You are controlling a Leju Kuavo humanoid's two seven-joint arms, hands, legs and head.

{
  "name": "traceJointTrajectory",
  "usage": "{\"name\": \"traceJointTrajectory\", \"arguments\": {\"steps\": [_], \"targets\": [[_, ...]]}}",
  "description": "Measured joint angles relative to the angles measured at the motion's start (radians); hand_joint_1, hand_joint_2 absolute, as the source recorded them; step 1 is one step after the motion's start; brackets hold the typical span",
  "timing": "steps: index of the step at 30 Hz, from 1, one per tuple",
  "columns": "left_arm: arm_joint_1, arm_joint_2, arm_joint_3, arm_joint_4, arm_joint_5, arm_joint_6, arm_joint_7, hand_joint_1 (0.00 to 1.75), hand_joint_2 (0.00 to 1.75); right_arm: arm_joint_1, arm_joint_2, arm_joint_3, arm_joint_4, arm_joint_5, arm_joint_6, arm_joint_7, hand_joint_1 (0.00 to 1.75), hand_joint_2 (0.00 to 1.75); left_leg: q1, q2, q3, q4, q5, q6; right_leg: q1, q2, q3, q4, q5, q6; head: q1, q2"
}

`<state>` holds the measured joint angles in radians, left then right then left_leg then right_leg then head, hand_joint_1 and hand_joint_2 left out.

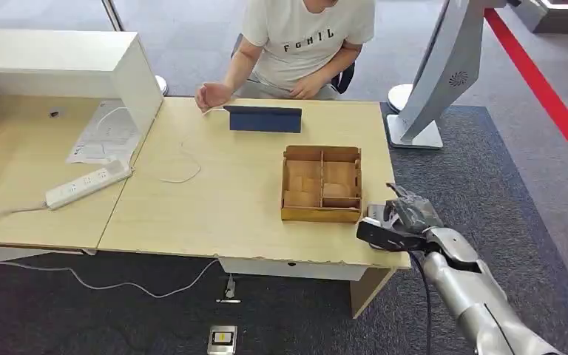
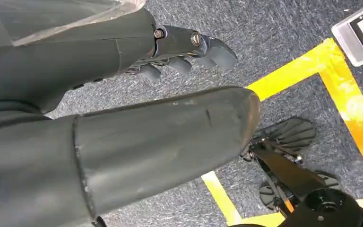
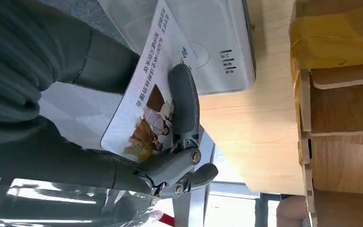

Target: Pass the card to the sensor for recognition and then transmit it.

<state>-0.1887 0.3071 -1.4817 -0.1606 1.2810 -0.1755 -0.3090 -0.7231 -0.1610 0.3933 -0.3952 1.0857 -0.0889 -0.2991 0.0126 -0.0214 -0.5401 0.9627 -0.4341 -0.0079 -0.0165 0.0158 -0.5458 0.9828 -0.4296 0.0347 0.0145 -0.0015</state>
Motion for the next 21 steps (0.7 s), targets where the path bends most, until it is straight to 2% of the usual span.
{"name": "traceJointTrajectory", "arguments": {"steps": [8,11,13,15,21], "targets": [[0.0,0.0,0.0,0.0,0.0,-0.002,0.003,0.0,0.0,0.006,-0.003,-0.001,-0.022,-0.006,0.008,-0.001,1.75,1.75,0.0,0.0,0.0,0.0,0.0,0.0,0.0,0.0,0.0,0.0,0.0,0.0,0.0,0.0],[0.001,0.0,0.001,0.0,0.031,-0.014,0.099,0.0,0.0,-0.004,-0.002,-0.001,-0.038,-0.024,0.004,-0.029,1.75,1.75,0.0,0.0,0.0,0.0,0.0,0.0,0.0,0.0,0.0,0.001,0.001,-0.001,0.0,0.0],[0.003,0.002,0.003,0.0,0.047,-0.021,0.129,0.0,0.0,-0.028,0.001,-0.001,-0.051,-0.069,0.027,-0.05,1.75,1.75,0.0,0.001,0.0,0.0,0.0,0.0,0.0,0.0,0.0,0.001,0.001,-0.001,0.0,0.0],[0.003,0.003,0.005,0.0,0.067,-0.022,0.138,0.0,0.0,-0.061,0.003,-0.006,-0.06,-0.124,0.06,-0.067,1.75,1.75,0.0,0.0,0.0,0.0,0.0,0.0,0.0,0.0,0.0,0.001,0.001,-0.001,0.0,0.0],[0.004,0.016,0.009,0.0,0.05,-0.036,0.118,0.0,0.0,-0.182,0.015,-0.005,-0.087,-0.138,0.066,-0.084,1.75,1.75,0.0,0.0,0.0,0.0,0.001,0.0,0.0,0.0,0.0,0.001,0.001,-0.001,0.0,0.0]]}}
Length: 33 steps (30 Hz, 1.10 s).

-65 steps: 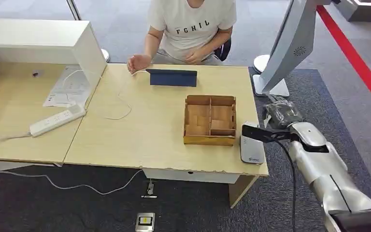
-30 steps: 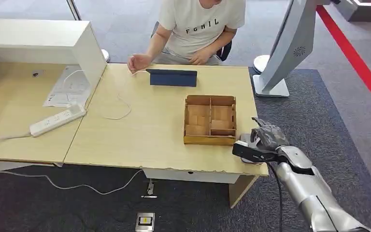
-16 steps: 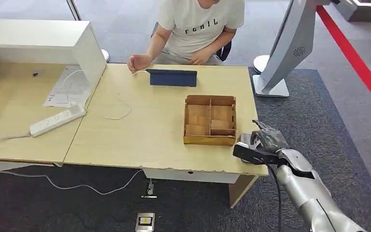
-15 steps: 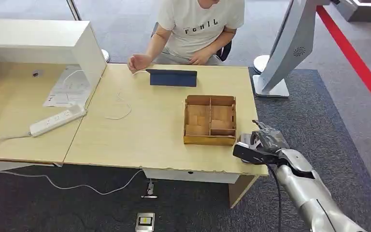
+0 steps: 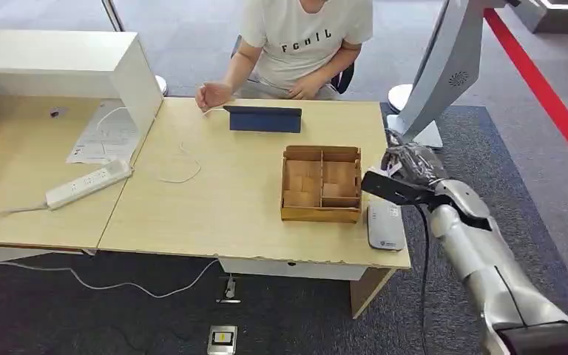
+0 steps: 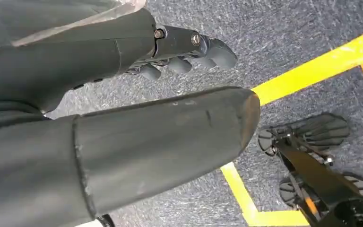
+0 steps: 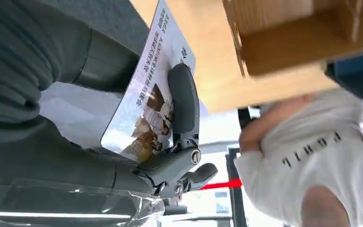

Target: Pass the card to the sensor for recognition and then transmit it.

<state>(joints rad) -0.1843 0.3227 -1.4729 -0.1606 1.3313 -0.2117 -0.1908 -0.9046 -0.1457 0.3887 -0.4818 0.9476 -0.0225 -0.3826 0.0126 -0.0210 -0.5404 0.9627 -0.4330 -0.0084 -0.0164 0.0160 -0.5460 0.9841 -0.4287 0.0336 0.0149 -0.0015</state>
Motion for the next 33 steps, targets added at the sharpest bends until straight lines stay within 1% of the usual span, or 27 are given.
{"name": "traceJointTrajectory", "arguments": {"steps": [6,8,11,14,18,21,23,33], "targets": [[-0.001,0.006,0.0,0.0,-0.033,-0.011,-0.021,0.0,0.0,-0.114,0.039,0.009,-0.002,0.043,-0.007,-0.005,1.75,1.75,0.0,0.0,0.0,0.0,0.0,0.0,0.0,0.0,0.0,0.0,0.0,0.0,0.0,0.0],[-0.001,0.007,-0.002,0.0,-0.045,-0.016,-0.022,0.0,0.0,-0.147,0.058,0.021,0.003,0.081,-0.025,0.006,1.75,1.75,0.0,0.0,0.0,0.0,0.0,0.0,0.0,0.0,0.0,0.0,0.0,0.0,0.0,0.0],[-0.004,0.008,-0.004,0.0,-0.057,-0.024,-0.023,0.0,0.0,-0.188,0.089,0.05,0.019,0.125,-0.042,0.037,1.75,1.75,0.0,0.0,0.0,0.0,0.0,0.0,0.0,0.0,0.0,0.0,0.0,0.0,0.0,0.0],[-0.009,0.007,-0.006,0.0,-0.069,-0.027,-0.017,0.0,0.0,-0.213,0.116,0.072,0.033,0.161,-0.04,0.078,1.75,1.75,0.0,0.0,0.0,0.0,0.0,0.0,0.0,0.0,0.0,0.0,0.0,0.0,0.0,0.0],[-0.018,0.006,-0.008,0.0,-0.071,-0.027,-0.007,0.0,0.0,-0.238,0.14,0.104,0.061,0.205,-0.008,0.141,1.75,1.75,0.0,0.0,0.0,0.0,0.0,0.0,0.0,0.0,0.0,0.0,0.0,0.0,0.0,0.0],[-0.023,0.003,-0.009,0.0,-0.075,-0.028,-0.002,0.0,0.0,-0.242,0.146,0.119,0.079,0.22,0.002,0.179,1.75,1.75,0.0,0.0,0.0,0.0,0.0,0.0,0.0,0.0,0.0,0.0,0.0,0.0,0.0,0.0],[-0.026,0.002,-0.01,0.0,-0.083,-0.027,0.001,0.0,0.0,-0.244,0.145,0.127,0.088,0.223,0.002,0.19,1.75,1.75,0.0,0.0,0.0,0.0,0.0,0.0,0.0,0.0,0.0,0.0,0.0,0.0,0.0,0.0],[-0.043,-0.001,-0.031,0.0,-0.105,-0.022,0.018,0.0,0.0,-0.257,0.134,0.151,0.127,0.241,-0.003,0.191,1.75,1.75,0.0,0.0,0.0,0.0,0.0,0.0,0.0,0.0,0.0,0.0,0.0,0.0,0.0,0.0]]}}
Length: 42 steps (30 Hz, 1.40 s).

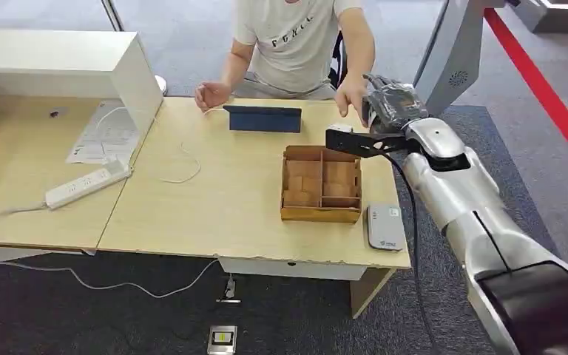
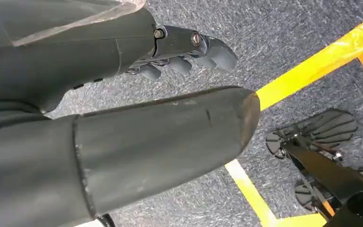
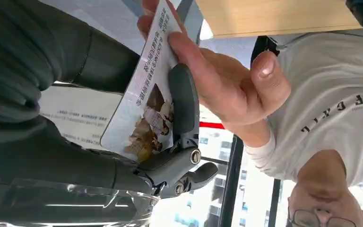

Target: Pass the card to the sensor for recognition and then transmit it.

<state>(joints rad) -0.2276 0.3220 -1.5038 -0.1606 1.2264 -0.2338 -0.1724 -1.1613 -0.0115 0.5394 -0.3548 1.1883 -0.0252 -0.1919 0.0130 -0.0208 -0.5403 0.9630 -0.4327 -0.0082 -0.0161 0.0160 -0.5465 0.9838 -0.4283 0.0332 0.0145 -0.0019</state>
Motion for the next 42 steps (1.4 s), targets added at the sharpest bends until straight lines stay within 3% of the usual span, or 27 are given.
{"name": "traceJointTrajectory", "arguments": {"steps": [5,6,7,21,28,29,35,42], "targets": [[-0.005,-0.007,-0.005,0.0,-0.024,-0.003,0.0,0.0,0.0,-0.001,-0.004,0.005,0.012,0.006,-0.003,-0.002,1.75,1.75,0.0,0.0,0.0,0.0,0.0,0.0,0.0,0.0,0.0,0.0,0.0,0.0,0.0,0.0],[-0.007,-0.008,-0.01,0.0,-0.033,-0.003,0.0,0.0,0.0,-0.002,-0.005,0.006,0.015,0.006,-0.004,-0.004,0.0,1.75,0.0,0.0,0.0,0.0,0.0,0.0,0.0,0.0,0.0,0.0,0.0,0.0,0.0,0.0],[-0.01,-0.01,-0.013,0.0,-0.039,-0.003,0.0,0.0,0.0,-0.002,-0.006,0.007,0.018,0.006,-0.006,-0.007,0.0,0.0,0.0,0.0,0.0,0.0,0.0,0.0,0.0,0.0,0.0,0.0,0.0,0.0,0.0,0.0],[-0.024,-0.016,-0.025,0.0,-0.071,-0.002,0.018,0.0,0.0,0.003,-0.012,0.014,0.035,-0.002,-0.014,-0.033,0.0,0.0,0.0,0.0,0.0,0.0,0.0,0.0,0.0,0.0,0.0,0.0,0.0,0.0,0.0,0.0],[-0.023,-0.016,-0.027,0.0,-0.1,-0.002,0.01,0.0,0.0,0.002,-0.027,-0.019,0.035,-0.098,-0.017,-0.056,0.0,0.0,0.0,0.0,0.0,0.0,0.0,0.0,0.0,0.0,0.0,0.0,0.0,0.0,0.0,0.0],[-0.023,-0.016,-0.027,0.0,-0.108,-0.002,0.009,0.0,0.0,0.002,-0.03,-0.03,0.035,-0.118,-0.013,-0.062,0.0,1.75,0.0,0.0,0.0,0.001,0.0,0.0,0.0,0.0,0.0,0.0,0.0,0.0,0.0,0.0],[-0.021,-0.016,-0.027,0.0,-0.108,0.008,0.007,0.0,0.0,0.019,-0.065,-0.121,0.028,-0.284,0.062,-0.114,0.0,1.75,0.0,0.0,0.0,0.001,0.0,0.0,0.0,0.0,0.0,-0.001,0.0,0.0,0.0,0.0],[-0.009,-0.014,-0.027,0.0,-0.104,0.027,0.0,0.0,0.0,0.148,-0.124,-0.235,-0.032,-0.422,0.08,-0.185,0.0,1.75,0.0,0.0,0.0,0.001,0.0,0.0,0.0,0.0,0.001,-0.001,0.0,0.0,0.0,0.0]]}}
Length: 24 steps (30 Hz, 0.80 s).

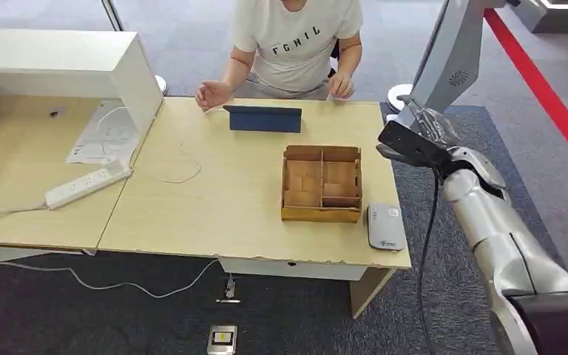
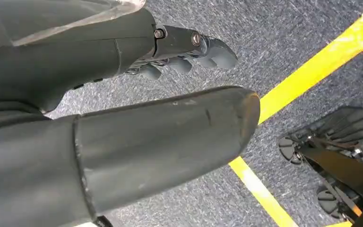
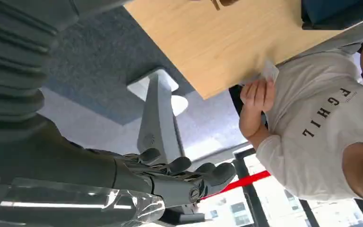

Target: Pass the card to the sensor for recognition and then transmit it.

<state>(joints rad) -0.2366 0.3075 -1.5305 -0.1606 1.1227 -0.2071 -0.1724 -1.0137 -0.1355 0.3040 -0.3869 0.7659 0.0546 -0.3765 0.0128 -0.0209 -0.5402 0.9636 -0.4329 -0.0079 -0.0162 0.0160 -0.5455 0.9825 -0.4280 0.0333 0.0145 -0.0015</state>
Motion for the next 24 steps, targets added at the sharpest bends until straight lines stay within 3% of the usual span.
{"name": "traceJointTrajectory", "arguments": {"steps": [3,15,24], "targets": [[0.011,0.0,0.0,0.0,0.006,0.01,-0.012,0.0,0.0,0.077,-0.021,-0.032,-0.073,-0.033,0.029,-0.011,0.0,1.75,0.0,0.0,0.0,0.0,0.0,0.0,0.0,0.0,0.0,0.0,0.0,0.0,0.0,0.0],[0.044,0.002,0.0,0.0,0.0,0.039,-0.064,0.0,0.0,0.369,-0.152,-0.092,-0.635,-0.172,0.195,0.188,0.0,1.75,0.0,-0.001,0.0,0.0,-0.001,0.0,0.0,0.0,0.0,0.0,0.0,0.0,0.0,0.0],[0.045,0.0,0.0,0.0,-0.018,0.049,-0.073,0.0,0.0,0.485,-0.167,-0.065,-0.947,-0.174,0.252,0.274,0.0,1.75,0.0,0.0,0.0,-0.001,-0.001,0.0,0.0,0.0,0.0,0.0,0.0,0.0,0.0,0.0]]}}
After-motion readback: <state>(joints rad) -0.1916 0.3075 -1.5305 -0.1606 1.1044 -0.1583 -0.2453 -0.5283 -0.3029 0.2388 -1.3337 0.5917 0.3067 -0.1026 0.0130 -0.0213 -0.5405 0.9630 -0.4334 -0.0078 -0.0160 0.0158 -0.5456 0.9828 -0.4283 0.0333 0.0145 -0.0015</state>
